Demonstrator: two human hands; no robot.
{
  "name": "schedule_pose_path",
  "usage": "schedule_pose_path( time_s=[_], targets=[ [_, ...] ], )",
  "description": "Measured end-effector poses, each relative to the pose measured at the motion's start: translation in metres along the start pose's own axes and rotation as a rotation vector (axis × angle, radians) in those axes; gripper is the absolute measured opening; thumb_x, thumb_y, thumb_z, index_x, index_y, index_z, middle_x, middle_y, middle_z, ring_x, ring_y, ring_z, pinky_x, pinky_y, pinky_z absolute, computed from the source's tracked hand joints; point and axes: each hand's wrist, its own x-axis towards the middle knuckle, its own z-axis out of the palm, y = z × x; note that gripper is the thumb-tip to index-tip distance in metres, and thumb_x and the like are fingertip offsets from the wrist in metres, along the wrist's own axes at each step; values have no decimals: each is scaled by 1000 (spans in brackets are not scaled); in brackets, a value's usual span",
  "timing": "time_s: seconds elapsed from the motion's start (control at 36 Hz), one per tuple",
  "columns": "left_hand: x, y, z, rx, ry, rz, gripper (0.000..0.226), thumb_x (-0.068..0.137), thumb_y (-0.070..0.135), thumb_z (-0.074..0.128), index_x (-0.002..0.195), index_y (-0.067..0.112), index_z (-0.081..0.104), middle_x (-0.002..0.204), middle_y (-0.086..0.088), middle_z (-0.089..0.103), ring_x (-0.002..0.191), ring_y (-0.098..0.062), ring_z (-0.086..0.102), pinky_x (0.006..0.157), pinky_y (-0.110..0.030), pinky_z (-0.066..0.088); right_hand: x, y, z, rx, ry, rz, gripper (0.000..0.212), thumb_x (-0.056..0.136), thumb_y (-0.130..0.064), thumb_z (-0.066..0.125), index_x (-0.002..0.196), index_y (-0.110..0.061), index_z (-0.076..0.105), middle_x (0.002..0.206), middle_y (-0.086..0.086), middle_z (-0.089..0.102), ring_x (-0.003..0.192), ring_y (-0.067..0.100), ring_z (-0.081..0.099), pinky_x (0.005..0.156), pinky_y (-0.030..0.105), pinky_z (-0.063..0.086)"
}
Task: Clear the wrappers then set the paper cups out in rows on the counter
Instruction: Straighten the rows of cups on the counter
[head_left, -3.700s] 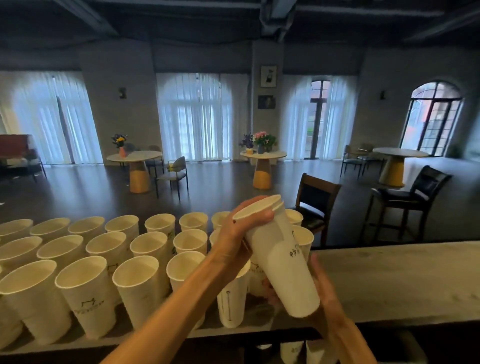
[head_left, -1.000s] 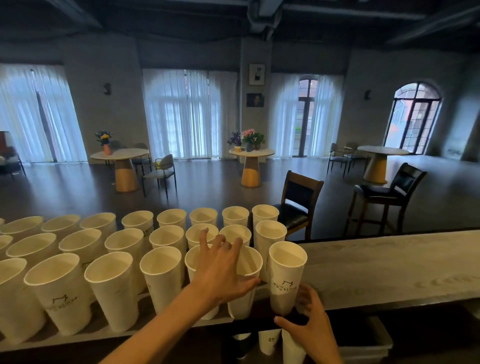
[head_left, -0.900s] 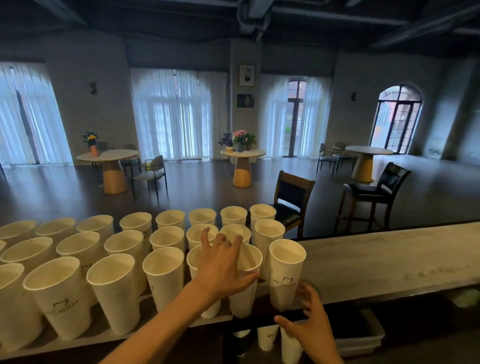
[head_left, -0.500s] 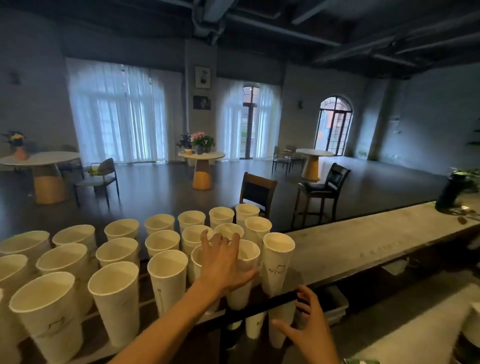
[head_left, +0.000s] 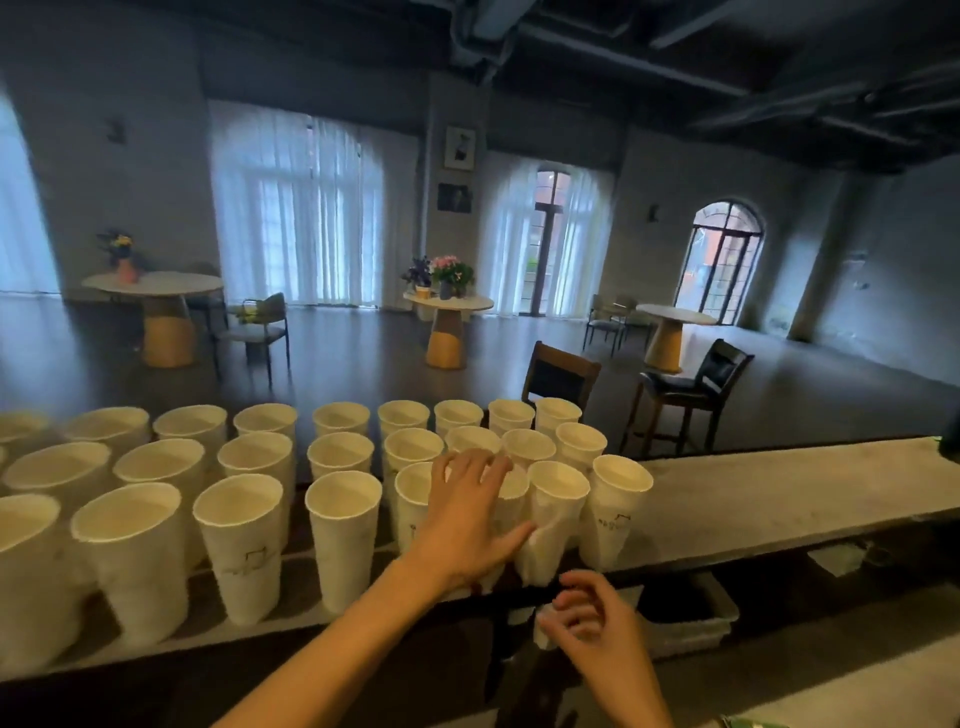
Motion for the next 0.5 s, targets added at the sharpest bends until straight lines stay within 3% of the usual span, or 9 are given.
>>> schedule_pose_path(
  time_s=[0.06,0.14,0.25,0.33,0.42,0.5],
  targets=[
    [-25,-12,-20,-61,17,-37,63,84,60,62,131,19,56,132,-2,56,125,-21,51,107,-40,41,-1,-17,35,29,-106,-51,37,75,-3,81,103,-20,63,90,8,67,67,7,63,60,18,51],
    [-62,-28,-56,-83,18,-79,55,86,49,68,130,17,56,130,-2,55,119,-16,52,99,-33,47,-10,-44,86,29,-252,-191,40,77,-6,80,104,-31,63,91,-4,73,81,5,69,73,21,56],
    [-131,-71,-129,9,33,-264,49,90,44,66,130,19,55,131,2,54,118,-13,54,94,-35,51,-33,-89,180,66,-530,-327,43,79,-4,77,113,-28,63,98,-9,74,95,5,69,85,25,55],
    [-165,-95,-171,75,67,-363,46,90,43,67,128,19,56,128,3,56,115,-11,56,92,-35,52,-49,-113,226,131,-630,-388,52,79,0,74,119,-31,59,109,-15,67,103,-5,63,92,20,51],
    [-212,-122,-222,156,125,-481,47,91,45,66,129,19,57,128,4,58,117,-10,56,95,-34,52,-75,-141,279,131,-737,-455,49,80,-6,76,118,-31,60,110,-15,66,103,-9,61,83,8,49],
    [-266,-147,-265,229,184,-591,46,91,47,65,127,21,56,127,5,59,117,-9,57,94,-33,53,-104,-163,329,150,-849,-473,42,81,-9,77,109,-36,62,98,-8,70,94,2,68,79,18,56]
  ],
)
